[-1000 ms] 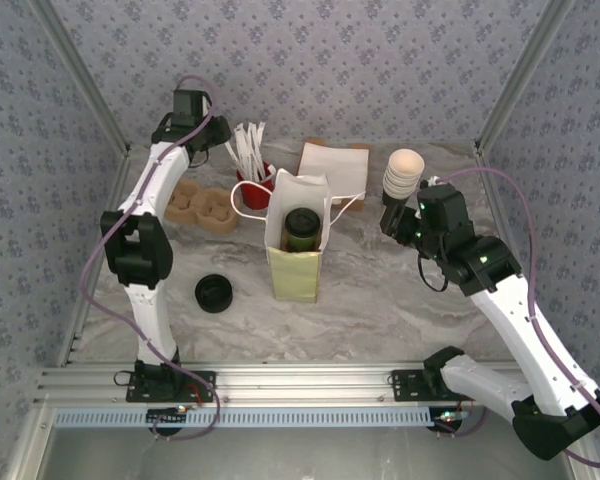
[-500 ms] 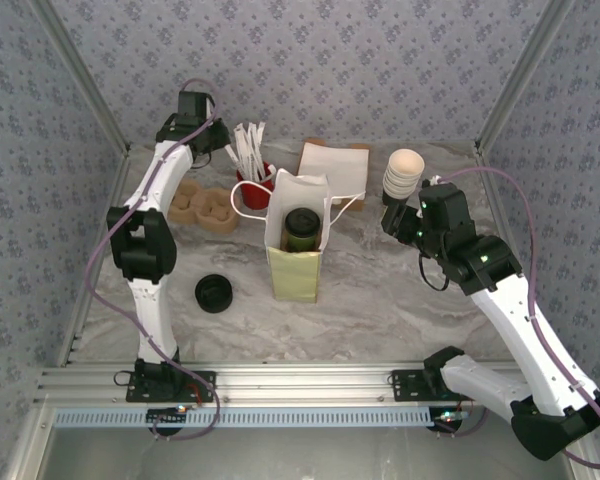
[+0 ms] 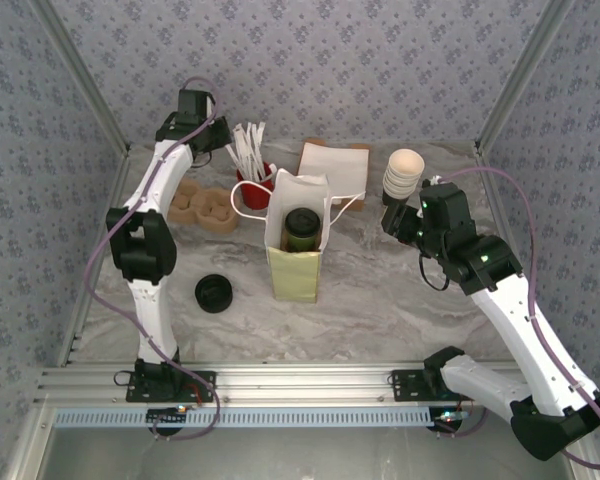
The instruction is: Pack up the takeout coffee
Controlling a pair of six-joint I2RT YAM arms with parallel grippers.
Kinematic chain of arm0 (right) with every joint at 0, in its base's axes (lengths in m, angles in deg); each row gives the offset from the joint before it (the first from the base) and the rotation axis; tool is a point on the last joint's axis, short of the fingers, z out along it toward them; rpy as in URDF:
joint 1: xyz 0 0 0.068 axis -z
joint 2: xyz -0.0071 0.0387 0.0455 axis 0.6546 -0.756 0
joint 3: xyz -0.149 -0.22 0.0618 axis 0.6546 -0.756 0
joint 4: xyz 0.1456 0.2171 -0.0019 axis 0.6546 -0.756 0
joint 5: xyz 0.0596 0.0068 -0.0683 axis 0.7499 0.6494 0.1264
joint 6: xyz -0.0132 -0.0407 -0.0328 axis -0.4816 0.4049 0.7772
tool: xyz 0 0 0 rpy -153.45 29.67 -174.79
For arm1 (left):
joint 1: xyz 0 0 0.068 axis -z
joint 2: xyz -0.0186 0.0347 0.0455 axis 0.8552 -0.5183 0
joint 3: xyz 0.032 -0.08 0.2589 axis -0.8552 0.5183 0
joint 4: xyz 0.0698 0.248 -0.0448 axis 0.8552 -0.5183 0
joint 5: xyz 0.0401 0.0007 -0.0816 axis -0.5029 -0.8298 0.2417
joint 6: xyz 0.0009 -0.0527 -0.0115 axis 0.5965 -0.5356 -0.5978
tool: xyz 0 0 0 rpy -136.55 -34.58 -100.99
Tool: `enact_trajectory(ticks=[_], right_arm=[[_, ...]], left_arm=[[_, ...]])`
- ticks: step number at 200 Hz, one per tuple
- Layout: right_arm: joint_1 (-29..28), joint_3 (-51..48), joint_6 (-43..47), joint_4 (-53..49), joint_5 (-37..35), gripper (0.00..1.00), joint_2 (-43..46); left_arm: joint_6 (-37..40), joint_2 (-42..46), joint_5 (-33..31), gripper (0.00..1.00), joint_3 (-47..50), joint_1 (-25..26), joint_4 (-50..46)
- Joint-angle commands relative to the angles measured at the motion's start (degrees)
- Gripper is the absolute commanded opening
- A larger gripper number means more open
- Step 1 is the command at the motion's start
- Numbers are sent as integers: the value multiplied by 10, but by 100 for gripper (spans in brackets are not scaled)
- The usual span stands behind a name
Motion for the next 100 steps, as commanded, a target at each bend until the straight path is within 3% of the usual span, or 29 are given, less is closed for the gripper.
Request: enact_trajectory(ticks=[1, 100], right_arm=[[4, -3, 11, 4, 2, 51, 5], [4, -23, 10, 3, 4, 51, 14]], left_arm=[[9, 61, 10, 5, 9, 9, -5], [49, 252, -14, 1, 25, 32, -40]])
